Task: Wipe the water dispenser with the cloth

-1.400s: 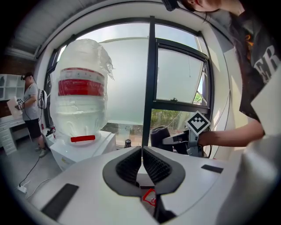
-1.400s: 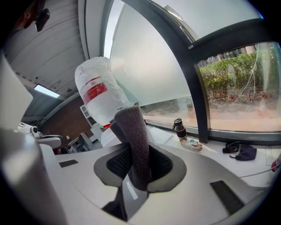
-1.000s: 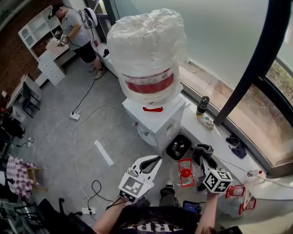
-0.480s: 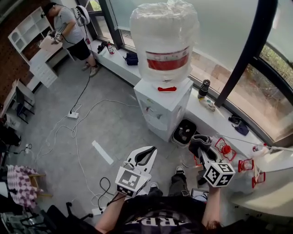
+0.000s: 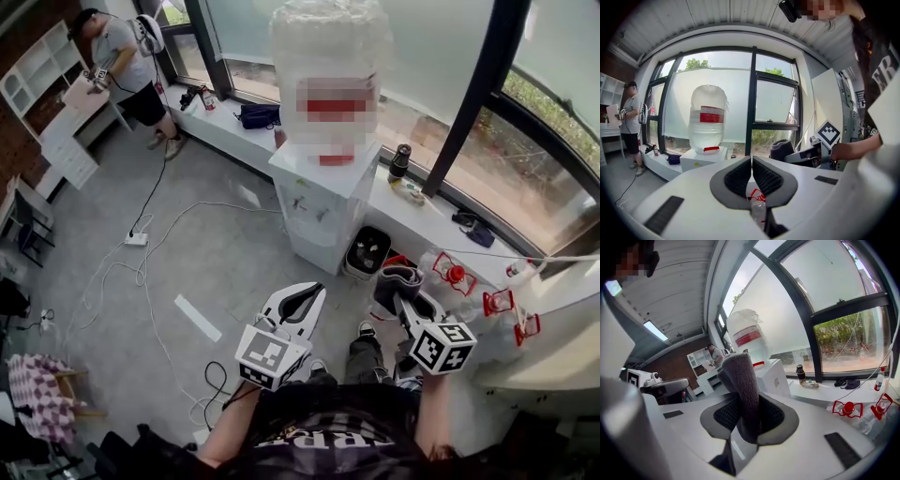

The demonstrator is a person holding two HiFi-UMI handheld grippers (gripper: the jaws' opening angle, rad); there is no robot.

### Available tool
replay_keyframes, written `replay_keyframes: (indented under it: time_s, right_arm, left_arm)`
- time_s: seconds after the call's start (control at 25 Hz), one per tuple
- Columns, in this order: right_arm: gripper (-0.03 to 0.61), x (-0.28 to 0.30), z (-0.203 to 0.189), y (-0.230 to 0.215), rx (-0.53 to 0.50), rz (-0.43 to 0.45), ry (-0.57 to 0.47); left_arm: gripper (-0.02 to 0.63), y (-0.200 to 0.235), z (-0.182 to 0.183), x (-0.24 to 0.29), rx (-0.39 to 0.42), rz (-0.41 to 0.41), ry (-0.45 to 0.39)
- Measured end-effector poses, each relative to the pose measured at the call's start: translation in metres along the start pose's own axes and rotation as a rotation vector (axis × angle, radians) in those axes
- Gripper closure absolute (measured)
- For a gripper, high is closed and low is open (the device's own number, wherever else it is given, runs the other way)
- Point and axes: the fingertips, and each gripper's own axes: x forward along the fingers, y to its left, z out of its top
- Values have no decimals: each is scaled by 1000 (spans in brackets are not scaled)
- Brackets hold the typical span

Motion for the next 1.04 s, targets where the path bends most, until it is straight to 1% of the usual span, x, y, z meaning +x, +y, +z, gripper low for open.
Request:
replay_keyframes:
  time_s: [0.2, 0.6, 1.04]
  right_arm:
    - [476, -21, -2, 3, -7, -33, -20]
    - [476, -43, -6, 0, -38, -57, -39]
    - [476, -69, -2, -27, -44, -122, -70]
  left_arm:
    - [595, -18, 3, -11, 15, -43, -12]
    - [595, -47, 5, -19, 41, -79, -20]
    - [595, -67, -1, -17, 61, -114, 0]
